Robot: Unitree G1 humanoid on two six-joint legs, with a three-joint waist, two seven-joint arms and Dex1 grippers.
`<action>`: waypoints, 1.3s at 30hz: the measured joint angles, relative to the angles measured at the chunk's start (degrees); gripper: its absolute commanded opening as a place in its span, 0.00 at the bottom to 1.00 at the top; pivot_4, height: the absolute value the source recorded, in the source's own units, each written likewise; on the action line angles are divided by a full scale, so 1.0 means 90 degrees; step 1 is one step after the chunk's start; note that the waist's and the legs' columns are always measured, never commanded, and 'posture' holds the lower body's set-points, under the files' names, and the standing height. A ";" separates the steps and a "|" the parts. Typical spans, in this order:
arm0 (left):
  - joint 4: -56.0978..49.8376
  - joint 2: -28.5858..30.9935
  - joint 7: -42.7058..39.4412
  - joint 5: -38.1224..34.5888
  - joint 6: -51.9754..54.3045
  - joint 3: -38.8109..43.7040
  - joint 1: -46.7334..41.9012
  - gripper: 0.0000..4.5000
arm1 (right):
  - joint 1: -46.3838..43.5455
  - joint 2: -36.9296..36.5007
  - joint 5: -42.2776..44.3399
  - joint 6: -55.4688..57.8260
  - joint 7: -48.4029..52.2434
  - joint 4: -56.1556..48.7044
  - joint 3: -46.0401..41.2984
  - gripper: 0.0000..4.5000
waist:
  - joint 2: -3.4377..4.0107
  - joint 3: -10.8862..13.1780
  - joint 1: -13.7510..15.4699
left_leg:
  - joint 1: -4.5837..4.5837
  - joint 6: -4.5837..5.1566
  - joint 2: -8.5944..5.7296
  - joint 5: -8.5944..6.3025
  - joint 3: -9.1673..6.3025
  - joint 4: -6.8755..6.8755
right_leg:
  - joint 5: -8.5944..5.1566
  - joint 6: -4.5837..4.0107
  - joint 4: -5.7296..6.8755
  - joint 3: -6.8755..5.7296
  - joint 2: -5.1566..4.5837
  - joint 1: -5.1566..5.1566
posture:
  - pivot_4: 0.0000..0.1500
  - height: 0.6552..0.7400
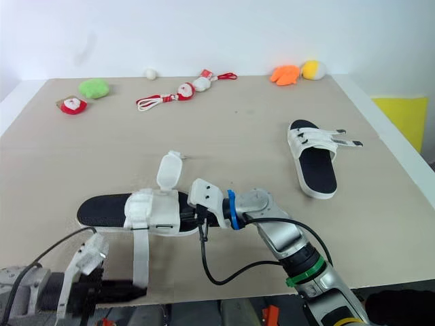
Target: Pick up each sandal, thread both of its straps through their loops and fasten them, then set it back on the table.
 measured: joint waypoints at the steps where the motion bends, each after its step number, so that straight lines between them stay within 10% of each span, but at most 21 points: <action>1: -0.0029 0.0022 -0.0013 0.0069 -0.0058 -0.0029 0.0030 0.03 | 0.0000 0.0000 0.0000 0.0000 -0.0001 0.0000 0.0000 0.00 | 0.0000 0.0000 0.0000 | 0.0000 0.0000 0.0000 0.0000 0.0000 0.0000 | 0.0000 0.0000 0.0000 0.0000 0.0000 0.0000 | 1.00 1.00; 10: -0.0043 0.0295 -0.0149 0.0782 -0.0488 -0.0174 0.0288 0.03 | -0.0001 0.0023 0.0002 -0.0003 0.0010 0.0003 0.0000 0.00 | 0.0001 0.0000 -0.0001 | -0.0001 -0.0002 0.0001 -0.0001 0.0004 -0.0003 | -0.0003 -0.0006 0.0000 0.0000 -0.0001 -0.0005 | 1.00 1.00; 20: -0.0130 0.0070 -0.0140 0.0830 -0.0815 0.0785 0.0639 0.99 | -0.0008 0.0047 0.0000 -0.0011 0.0016 0.0029 0.0001 0.00 | 0.0001 0.0000 -0.0007 | -0.0001 -0.0002 0.0003 -0.0002 0.0008 -0.0003 | -0.0003 -0.0006 0.0000 0.0000 -0.0001 -0.0007 | 1.00 1.00; 26: -0.0254 -0.0276 -0.0136 0.1589 -0.1703 0.1460 0.1242 1.00 | -0.0006 0.0064 0.0000 -0.0023 0.0025 0.0038 0.0004 0.00 | 0.0000 0.0000 -0.0017 | 0.0001 -0.0004 0.0005 -0.0003 0.0013 -0.0003 | -0.0003 -0.0007 0.0000 0.0002 -0.0002 -0.0007 | 1.00 1.00; 39: 0.3181 -0.1000 0.0869 0.6817 -1.1204 0.1313 0.0295 1.00 | -0.0007 0.0142 0.0003 -0.0102 0.0110 0.0135 0.0009 0.00 | -0.0008 -0.0005 -0.0003 | 0.0002 -0.0008 0.0005 -0.0004 0.0034 -0.0005 | 0.0005 -0.0025 -0.0002 0.0014 -0.0008 -0.0012 | 1.00 1.00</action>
